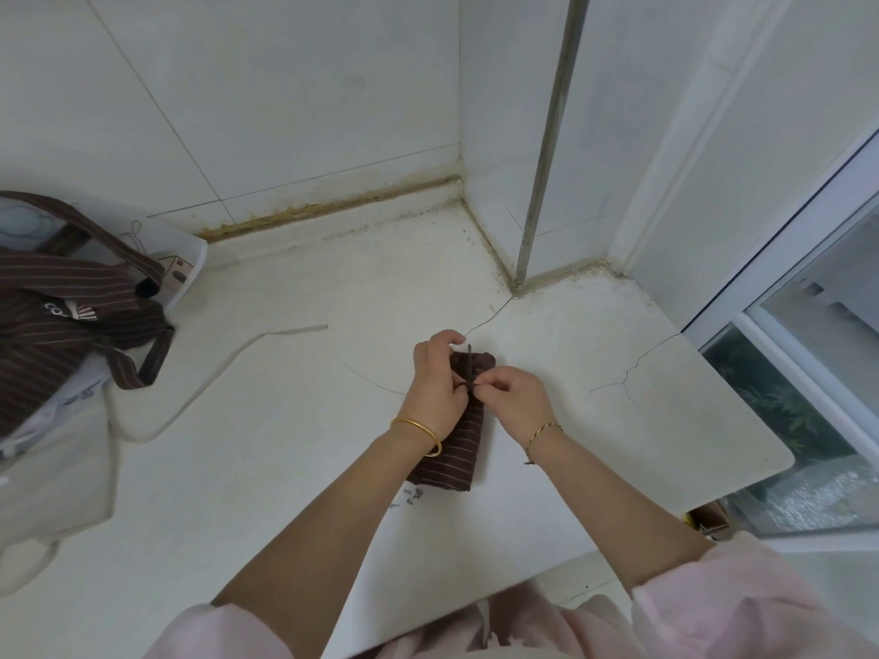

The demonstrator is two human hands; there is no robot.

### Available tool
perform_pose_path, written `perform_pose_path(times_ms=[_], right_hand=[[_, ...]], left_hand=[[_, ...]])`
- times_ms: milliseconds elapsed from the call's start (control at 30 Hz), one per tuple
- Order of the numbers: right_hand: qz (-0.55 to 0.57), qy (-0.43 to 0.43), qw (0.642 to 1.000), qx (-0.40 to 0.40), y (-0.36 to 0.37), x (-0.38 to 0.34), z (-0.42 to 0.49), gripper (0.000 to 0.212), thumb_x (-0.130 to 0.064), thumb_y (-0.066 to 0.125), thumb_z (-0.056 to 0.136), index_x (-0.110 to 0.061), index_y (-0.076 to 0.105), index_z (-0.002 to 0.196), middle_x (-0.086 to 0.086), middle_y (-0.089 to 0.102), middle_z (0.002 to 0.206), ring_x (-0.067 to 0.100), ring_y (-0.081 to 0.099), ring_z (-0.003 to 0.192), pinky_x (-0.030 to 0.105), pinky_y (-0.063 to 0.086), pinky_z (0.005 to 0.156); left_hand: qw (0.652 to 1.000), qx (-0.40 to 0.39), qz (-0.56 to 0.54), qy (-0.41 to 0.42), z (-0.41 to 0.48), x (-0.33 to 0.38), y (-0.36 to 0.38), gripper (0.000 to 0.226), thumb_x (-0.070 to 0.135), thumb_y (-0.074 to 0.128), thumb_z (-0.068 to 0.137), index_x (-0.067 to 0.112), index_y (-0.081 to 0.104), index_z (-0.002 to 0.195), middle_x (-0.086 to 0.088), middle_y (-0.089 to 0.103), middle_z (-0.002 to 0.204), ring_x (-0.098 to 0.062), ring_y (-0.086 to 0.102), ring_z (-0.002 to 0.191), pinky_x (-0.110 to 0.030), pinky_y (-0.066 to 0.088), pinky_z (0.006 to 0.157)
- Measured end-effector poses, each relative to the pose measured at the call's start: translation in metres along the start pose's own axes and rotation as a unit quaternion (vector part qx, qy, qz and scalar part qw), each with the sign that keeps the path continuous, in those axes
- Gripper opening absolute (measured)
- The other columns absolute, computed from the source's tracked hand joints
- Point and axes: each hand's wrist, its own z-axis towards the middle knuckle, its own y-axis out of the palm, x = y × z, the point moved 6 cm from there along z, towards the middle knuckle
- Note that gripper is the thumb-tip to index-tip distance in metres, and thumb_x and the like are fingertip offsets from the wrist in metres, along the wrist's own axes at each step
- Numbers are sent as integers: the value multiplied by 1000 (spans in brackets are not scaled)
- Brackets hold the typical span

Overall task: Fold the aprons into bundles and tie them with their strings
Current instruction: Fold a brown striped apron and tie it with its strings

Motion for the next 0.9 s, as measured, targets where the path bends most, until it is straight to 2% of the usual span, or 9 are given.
perform_pose_path(times_ms=[67,167,300,400,533,600,667,800,900], right_hand=[[77,70,994,-26,3,5,0,15,-3,60,82,-13,65,73,-3,54,62,9,44,54,20,36,53],[196,186,961,-61,11,14,-2,14,-2,59,86,-10,61,74,3,49,60,9,36,42,16,28,40],[286,276,916,-64,18,25,-5,17,-3,56,89,-9,58,74,3,48,54,6,35,35,13,26,35],[321,303,896,-56,22,31,-6,22,-5,54,90,-9,55,69,1,48,47,5,36,33,12,27,34],[331,299,893,-55,24,31,-7,20,-4,52,91,-6,55,71,5,46,57,7,36,36,13,28,35],[326,262,907,-53,22,30,-5,17,2,51,91,-6,58,78,8,48,61,8,40,40,14,33,37],[306,213,927,-42,15,30,-2,19,9,51,88,-9,53,83,11,51,65,13,43,48,17,39,42],[187,143,972,-8,2,29,7,35,16,51,83,-14,35,77,12,48,69,18,40,52,24,37,46],[120,136,983,20,-3,32,12,38,15,48,83,-17,29,75,13,47,75,18,38,53,26,36,48]], left_hand=[[999,26,19,23,-2,2,0,48,-16,45,79,14,41,117,-1,31,115,-19,58,79,-13,45,74],[996,50,52,56,-6,-3,1,35,-18,44,77,7,52,99,0,34,110,-20,52,83,-7,41,74],[993,36,93,69,-8,-11,2,23,-12,52,78,3,64,91,-2,40,113,-19,52,94,-12,39,79],[989,-18,127,67,-7,-11,7,15,-3,61,80,2,65,94,-8,43,128,-23,53,99,-26,45,84],[980,-41,183,73,-4,0,5,8,3,58,85,9,58,89,-9,49,123,-24,51,98,-30,45,82],[971,-44,222,71,-2,3,4,7,6,53,90,9,59,90,-11,50,123,-25,50,106,-32,43,85],[965,-35,248,76,-2,2,3,9,7,51,91,5,60,92,-6,49,122,-22,46,109,-34,46,84],[941,-37,319,104,0,2,0,12,13,49,93,8,60,95,-5,48,111,-23,42,101,-35,45,76],[917,-32,380,119,1,0,-4,15,10,42,94,12,54,102,-4,50,109,-23,44,99,-31,35,68]])
